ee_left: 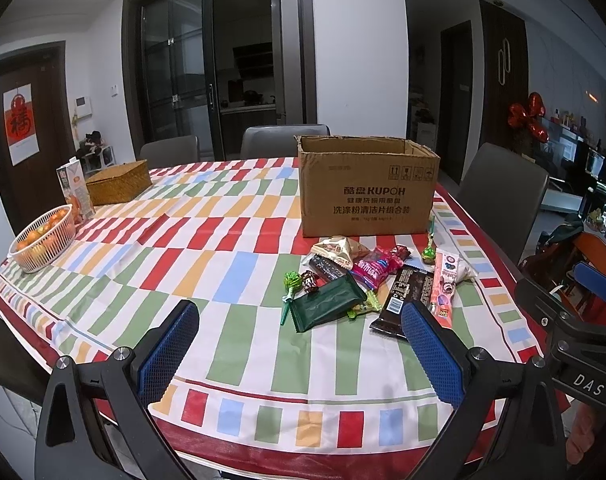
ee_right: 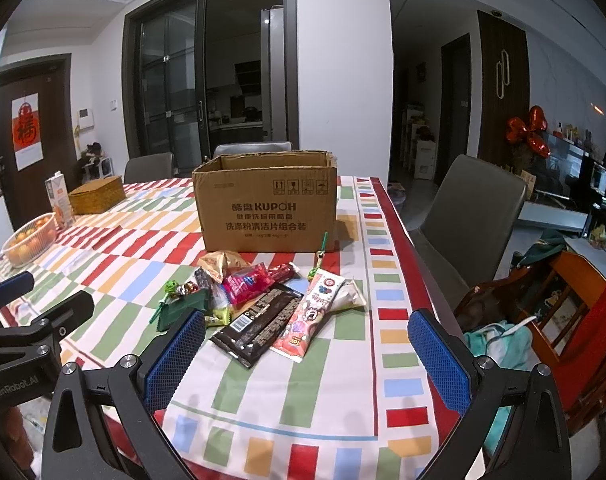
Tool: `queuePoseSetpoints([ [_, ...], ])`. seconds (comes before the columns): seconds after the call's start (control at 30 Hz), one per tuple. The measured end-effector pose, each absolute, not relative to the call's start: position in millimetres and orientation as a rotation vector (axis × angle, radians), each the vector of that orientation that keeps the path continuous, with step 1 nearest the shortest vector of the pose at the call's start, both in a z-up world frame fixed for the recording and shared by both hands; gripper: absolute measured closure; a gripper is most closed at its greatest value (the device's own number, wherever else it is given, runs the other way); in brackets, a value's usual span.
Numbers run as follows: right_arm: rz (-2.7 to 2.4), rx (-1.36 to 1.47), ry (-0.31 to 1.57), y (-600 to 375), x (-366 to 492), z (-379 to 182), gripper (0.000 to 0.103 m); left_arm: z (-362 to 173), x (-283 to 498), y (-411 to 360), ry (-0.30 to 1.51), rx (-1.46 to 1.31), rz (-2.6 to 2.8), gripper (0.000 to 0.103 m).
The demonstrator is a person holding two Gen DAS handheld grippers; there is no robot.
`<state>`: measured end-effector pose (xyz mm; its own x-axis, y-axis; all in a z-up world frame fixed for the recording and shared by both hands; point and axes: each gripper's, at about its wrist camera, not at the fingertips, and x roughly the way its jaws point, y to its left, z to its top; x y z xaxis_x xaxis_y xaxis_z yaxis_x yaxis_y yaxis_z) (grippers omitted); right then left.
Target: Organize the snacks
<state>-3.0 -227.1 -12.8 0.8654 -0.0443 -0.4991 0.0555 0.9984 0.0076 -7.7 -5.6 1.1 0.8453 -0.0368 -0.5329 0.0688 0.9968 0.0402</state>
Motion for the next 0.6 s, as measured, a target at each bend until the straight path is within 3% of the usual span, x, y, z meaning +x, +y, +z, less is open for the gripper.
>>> queuePoseSetpoints([
  [0.6,-0.047,0.02,0.528,-226.8,-4.1,-17.6,0.0,1.4,-6.9,-4.8,0.564,0.057,-0.056,0.0],
])
